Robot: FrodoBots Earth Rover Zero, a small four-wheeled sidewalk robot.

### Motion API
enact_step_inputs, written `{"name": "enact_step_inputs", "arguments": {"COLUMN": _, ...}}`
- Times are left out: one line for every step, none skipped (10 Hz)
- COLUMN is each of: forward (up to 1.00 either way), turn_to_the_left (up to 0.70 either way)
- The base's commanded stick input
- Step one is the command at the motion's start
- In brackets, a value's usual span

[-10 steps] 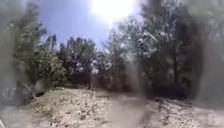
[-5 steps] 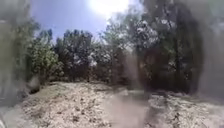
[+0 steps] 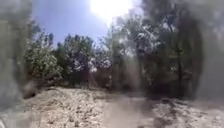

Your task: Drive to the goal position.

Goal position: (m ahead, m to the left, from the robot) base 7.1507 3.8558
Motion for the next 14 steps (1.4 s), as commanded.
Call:
{"name": "enact_step_inputs", "arguments": {"forward": 0.44, "turn_to_the_left": 0.27}}
{"name": "enact_step_inputs", "arguments": {"forward": 0.44, "turn_to_the_left": 0.22}}
{"name": "enact_step_inputs", "arguments": {"forward": 0.44, "turn_to_the_left": 0.11}}
{"name": "enact_step_inputs", "arguments": {"forward": 0.44, "turn_to_the_left": 0.06}}
{"name": "enact_step_inputs", "arguments": {"forward": 0.44, "turn_to_the_left": 0.02}}
{"name": "enact_step_inputs", "arguments": {"forward": 0.44, "turn_to_the_left": 0.02}}
{"name": "enact_step_inputs", "arguments": {"forward": 0.44, "turn_to_the_left": 0.02}}
{"name": "enact_step_inputs", "arguments": {"forward": 0.44, "turn_to_the_left": 0.02}}
{"name": "enact_step_inputs", "arguments": {"forward": 0.44, "turn_to_the_left": 0.02}}
{"name": "enact_step_inputs", "arguments": {"forward": 0.44, "turn_to_the_left": 0.02}}
{"name": "enact_step_inputs", "arguments": {"forward": 0.44, "turn_to_the_left": 0.02}}
{"name": "enact_step_inputs", "arguments": {"forward": 0.44, "turn_to_the_left": 0.02}}
{"name": "enact_step_inputs", "arguments": {"forward": 0.44, "turn_to_the_left": 0.02}}
{"name": "enact_step_inputs", "arguments": {"forward": 0.44, "turn_to_the_left": 0.02}}
